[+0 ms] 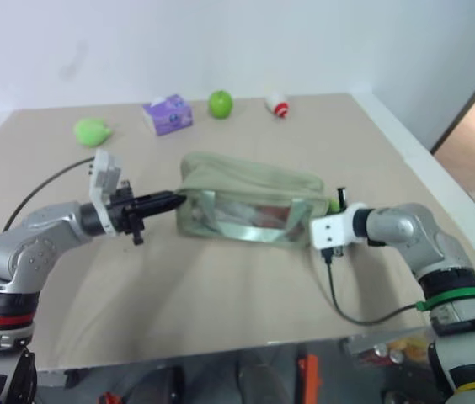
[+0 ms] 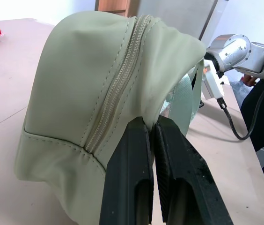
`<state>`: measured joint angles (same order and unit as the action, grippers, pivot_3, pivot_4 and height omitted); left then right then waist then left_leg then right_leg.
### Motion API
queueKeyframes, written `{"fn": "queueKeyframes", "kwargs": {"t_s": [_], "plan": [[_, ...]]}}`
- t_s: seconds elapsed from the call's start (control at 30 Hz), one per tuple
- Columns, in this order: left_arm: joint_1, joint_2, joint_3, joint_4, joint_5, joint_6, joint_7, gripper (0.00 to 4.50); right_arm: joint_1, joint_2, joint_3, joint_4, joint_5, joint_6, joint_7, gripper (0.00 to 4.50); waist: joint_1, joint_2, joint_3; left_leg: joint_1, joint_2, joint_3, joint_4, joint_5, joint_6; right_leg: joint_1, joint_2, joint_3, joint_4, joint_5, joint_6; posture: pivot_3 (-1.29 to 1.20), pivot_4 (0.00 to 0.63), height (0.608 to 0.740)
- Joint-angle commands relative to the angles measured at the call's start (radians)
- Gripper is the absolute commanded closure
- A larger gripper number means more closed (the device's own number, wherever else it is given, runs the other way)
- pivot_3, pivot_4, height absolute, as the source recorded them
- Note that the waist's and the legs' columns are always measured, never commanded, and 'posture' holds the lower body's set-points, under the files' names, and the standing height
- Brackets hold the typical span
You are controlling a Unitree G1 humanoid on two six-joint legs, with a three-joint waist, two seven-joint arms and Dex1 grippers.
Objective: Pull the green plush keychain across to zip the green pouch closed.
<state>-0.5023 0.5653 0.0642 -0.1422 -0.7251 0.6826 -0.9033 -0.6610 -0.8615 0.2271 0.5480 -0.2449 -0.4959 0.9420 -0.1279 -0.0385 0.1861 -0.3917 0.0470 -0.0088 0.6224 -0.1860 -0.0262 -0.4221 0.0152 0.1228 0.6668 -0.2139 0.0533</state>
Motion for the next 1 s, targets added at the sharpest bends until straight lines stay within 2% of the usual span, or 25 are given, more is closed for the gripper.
{"fn": "queueKeyframes", "kwargs": {"t_s": [0.03,0.1,0.2,0.4,0.5,0.6,0.77,1.0], "plan": [[0.023,0.027,0.017,-0.031,0.022,-0.028,-0.011,4.50,-0.024,-0.021,-0.105,-0.032,0.184,0.215,0.127,3.82,0.000,0.000,0.000,0.000,0.000,0.000,0.000,0.000,0.000,0.000,0.000,0.000,0.000,0.000,0.000,0.00,0.150,0.740],[0.035,0.031,0.013,-0.033,0.034,-0.033,-0.015,4.50,-0.016,-0.039,-0.139,-0.076,0.257,0.331,0.191,3.19,0.000,-0.001,0.001,-0.001,0.000,0.000,0.000,0.000,0.000,0.000,0.000,0.000,0.000,0.000,0.000,0.00,0.150,0.740],[0.037,0.030,0.027,-0.003,0.025,-0.007,-0.008,3.48,0.021,-0.079,-0.202,-0.189,0.402,0.582,0.302,2.17,0.001,-0.001,0.001,-0.002,-0.001,0.000,0.000,0.000,0.000,0.000,-0.001,0.000,-0.001,-0.001,0.001,0.00,0.150,0.740],[0.025,0.028,0.094,0.022,-0.031,0.037,0.014,1.45,0.032,-0.098,-0.334,-0.319,0.591,0.960,0.292,0.10,0.000,-0.001,0.001,-0.002,-0.001,-0.001,0.000,0.000,0.000,-0.001,-0.001,-0.001,-0.001,-0.001,0.001,0.00,0.150,0.740],[0.055,0.061,0.127,0.002,-0.024,0.040,0.017,0.43,0.085,-0.140,-0.415,-0.376,0.712,1.121,0.354,0.00,0.001,-0.001,0.001,-0.002,-0.001,-0.001,0.000,0.000,0.000,-0.002,-0.001,-0.001,-0.001,-0.001,0.001,0.00,0.150,0.740],[0.126,0.107,0.171,0.013,-0.032,0.025,-0.025,0.43,0.175,-0.165,-0.513,-0.444,0.792,1.167,0.372,0.00,0.001,-0.001,0.001,-0.003,-0.001,0.000,-0.001,-0.002,-0.001,-0.003,-0.001,0.000,-0.001,-0.003,0.000,0.00,0.150,0.740],[0.183,0.122,0.303,0.079,-0.083,0.051,0.013,0.43,0.320,-0.142,-0.661,-0.573,0.874,1.243,0.281,0.00,0.003,-0.001,0.001,-0.006,0.000,-0.001,-0.001,-0.004,-0.003,-0.004,-0.001,-0.002,-0.001,-0.006,0.001,0.00,0.150,0.740],[0.271,0.096,0.392,0.116,-0.098,0.068,0.083,0.43,0.470,-0.033,-0.834,-0.767,1.007,1.341,0.095,0.00,0.005,-0.002,0.002,-0.007,-0.001,-0.001,0.002,-0.005,-0.005,-0.004,-0.002,-0.002,-0.002,-0.006,0.002,0.00,0.150,0.740]]}}
